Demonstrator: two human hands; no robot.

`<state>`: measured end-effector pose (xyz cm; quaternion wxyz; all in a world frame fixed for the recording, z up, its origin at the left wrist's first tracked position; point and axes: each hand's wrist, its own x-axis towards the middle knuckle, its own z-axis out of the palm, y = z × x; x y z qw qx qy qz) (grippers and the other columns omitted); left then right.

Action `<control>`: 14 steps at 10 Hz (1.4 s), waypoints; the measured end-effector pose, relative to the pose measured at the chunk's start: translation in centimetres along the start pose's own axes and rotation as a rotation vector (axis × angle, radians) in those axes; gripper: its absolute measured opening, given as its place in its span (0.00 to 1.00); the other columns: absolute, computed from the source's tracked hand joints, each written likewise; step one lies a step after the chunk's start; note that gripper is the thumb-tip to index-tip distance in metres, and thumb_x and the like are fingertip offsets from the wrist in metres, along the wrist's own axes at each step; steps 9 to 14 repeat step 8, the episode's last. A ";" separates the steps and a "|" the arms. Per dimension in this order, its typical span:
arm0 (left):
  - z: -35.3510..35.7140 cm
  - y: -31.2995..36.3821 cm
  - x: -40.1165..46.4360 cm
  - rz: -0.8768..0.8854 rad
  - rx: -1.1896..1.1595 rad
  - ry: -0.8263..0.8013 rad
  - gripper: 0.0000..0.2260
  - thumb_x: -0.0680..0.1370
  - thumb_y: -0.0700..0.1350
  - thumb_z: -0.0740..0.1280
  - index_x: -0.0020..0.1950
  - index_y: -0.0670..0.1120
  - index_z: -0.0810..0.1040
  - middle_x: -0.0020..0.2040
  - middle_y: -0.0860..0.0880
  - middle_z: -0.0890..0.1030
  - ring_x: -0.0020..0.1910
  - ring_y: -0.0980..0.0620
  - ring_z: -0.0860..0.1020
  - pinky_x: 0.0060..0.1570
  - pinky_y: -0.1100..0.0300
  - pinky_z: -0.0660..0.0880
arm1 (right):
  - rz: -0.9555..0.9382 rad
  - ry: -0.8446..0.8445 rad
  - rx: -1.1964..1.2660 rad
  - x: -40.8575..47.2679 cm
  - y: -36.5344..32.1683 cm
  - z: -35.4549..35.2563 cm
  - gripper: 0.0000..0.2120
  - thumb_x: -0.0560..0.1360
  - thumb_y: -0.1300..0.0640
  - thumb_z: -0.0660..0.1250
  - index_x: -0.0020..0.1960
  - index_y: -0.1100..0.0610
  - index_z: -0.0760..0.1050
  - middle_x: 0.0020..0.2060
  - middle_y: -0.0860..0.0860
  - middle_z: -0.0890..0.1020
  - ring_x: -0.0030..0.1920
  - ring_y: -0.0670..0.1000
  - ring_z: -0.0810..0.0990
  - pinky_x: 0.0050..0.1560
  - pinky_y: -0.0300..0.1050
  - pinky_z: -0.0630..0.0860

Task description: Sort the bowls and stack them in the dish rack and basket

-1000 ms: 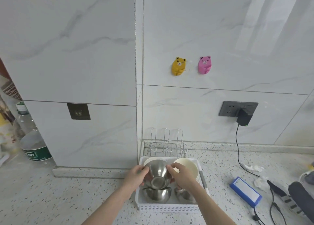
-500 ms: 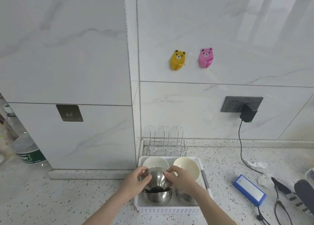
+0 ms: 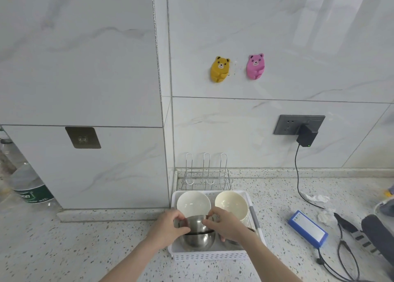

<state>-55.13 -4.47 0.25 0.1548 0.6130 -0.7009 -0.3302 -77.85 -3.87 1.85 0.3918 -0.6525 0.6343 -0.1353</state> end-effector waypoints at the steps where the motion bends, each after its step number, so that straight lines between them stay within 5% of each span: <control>1: 0.2 0.0 -0.6 0.040 0.099 0.040 0.13 0.71 0.59 0.74 0.52 0.59 0.77 0.50 0.63 0.79 0.48 0.65 0.76 0.43 0.68 0.72 | -0.004 -0.001 -0.001 -0.4 0.0 0.2 0.16 0.74 0.41 0.66 0.53 0.51 0.73 0.30 0.45 0.78 0.22 0.47 0.75 0.38 0.42 0.76; 4: -0.4 -0.2 -1.9 0.097 0.169 0.039 0.10 0.73 0.59 0.71 0.53 0.61 0.78 0.50 0.65 0.78 0.47 0.67 0.75 0.39 0.71 0.67 | 0.011 -0.071 -0.152 -1.3 -0.7 0.1 0.28 0.63 0.43 0.75 0.61 0.43 0.71 0.47 0.43 0.82 0.25 0.47 0.78 0.31 0.38 0.75; 5: -0.6 -0.3 -2.1 0.109 0.184 0.032 0.11 0.75 0.57 0.70 0.56 0.60 0.78 0.54 0.63 0.80 0.51 0.64 0.76 0.44 0.67 0.72 | 0.014 -0.029 -0.247 -1.6 -1.0 0.6 0.31 0.65 0.43 0.74 0.65 0.42 0.69 0.49 0.42 0.82 0.28 0.44 0.77 0.39 0.41 0.78; 7: -1.0 -1.2 -3.4 0.042 0.044 0.092 0.20 0.81 0.52 0.63 0.73 0.57 0.68 0.67 0.60 0.74 0.63 0.58 0.74 0.55 0.63 0.71 | 0.035 0.081 -0.338 -3.3 -2.2 0.3 0.37 0.73 0.43 0.69 0.76 0.44 0.54 0.58 0.49 0.81 0.54 0.52 0.80 0.50 0.48 0.78; 8: -2.2 -2.1 -4.6 -0.071 -0.180 0.150 0.17 0.81 0.49 0.63 0.70 0.55 0.69 0.59 0.58 0.76 0.56 0.54 0.77 0.55 0.59 0.74 | 0.008 0.226 -0.138 -5.3 -3.4 -1.1 0.29 0.75 0.42 0.67 0.73 0.46 0.63 0.62 0.44 0.79 0.57 0.47 0.78 0.56 0.46 0.74; 14: -2.2 -2.1 -4.6 -0.071 -0.180 0.150 0.17 0.81 0.49 0.63 0.70 0.55 0.69 0.59 0.58 0.76 0.56 0.54 0.77 0.55 0.59 0.74 | 0.008 0.226 -0.138 -5.3 -3.4 -1.1 0.29 0.75 0.42 0.67 0.73 0.46 0.63 0.62 0.44 0.79 0.57 0.47 0.78 0.56 0.46 0.74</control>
